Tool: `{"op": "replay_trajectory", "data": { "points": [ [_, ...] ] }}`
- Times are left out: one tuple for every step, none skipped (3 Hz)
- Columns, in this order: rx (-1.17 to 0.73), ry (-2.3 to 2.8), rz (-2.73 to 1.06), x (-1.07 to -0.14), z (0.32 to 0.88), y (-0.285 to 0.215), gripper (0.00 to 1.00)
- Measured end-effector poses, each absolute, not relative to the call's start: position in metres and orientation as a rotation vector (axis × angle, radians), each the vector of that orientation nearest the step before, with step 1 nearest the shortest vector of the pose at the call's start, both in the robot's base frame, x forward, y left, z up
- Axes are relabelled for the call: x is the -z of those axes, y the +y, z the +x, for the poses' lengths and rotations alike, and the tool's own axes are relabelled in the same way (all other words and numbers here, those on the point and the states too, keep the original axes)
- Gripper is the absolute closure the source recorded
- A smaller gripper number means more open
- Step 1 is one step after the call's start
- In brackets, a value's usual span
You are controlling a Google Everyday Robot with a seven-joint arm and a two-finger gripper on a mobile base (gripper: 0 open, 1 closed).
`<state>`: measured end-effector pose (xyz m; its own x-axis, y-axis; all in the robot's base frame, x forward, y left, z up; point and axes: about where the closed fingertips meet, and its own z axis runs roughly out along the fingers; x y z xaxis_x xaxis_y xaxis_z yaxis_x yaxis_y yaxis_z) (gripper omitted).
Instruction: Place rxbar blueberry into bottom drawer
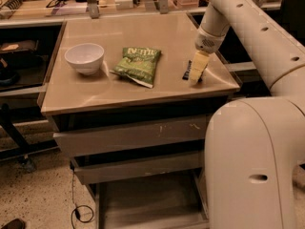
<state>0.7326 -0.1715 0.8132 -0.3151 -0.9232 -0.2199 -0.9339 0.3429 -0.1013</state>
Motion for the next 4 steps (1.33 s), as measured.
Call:
{"op": "replay_trajectory", "data": {
  "points": [
    [-0.077, 2.384, -1.67, -0.804, 0.736, -0.174, 0.0],
    [-0.098, 2.389, -1.655, -0.795, 0.733, -0.18, 0.19],
    [-0.097, 2.387, -1.655, -0.793, 0.735, -0.179, 0.42],
    [-0.097, 2.387, -1.655, -0.793, 0.735, -0.179, 0.65]
  ]
}}
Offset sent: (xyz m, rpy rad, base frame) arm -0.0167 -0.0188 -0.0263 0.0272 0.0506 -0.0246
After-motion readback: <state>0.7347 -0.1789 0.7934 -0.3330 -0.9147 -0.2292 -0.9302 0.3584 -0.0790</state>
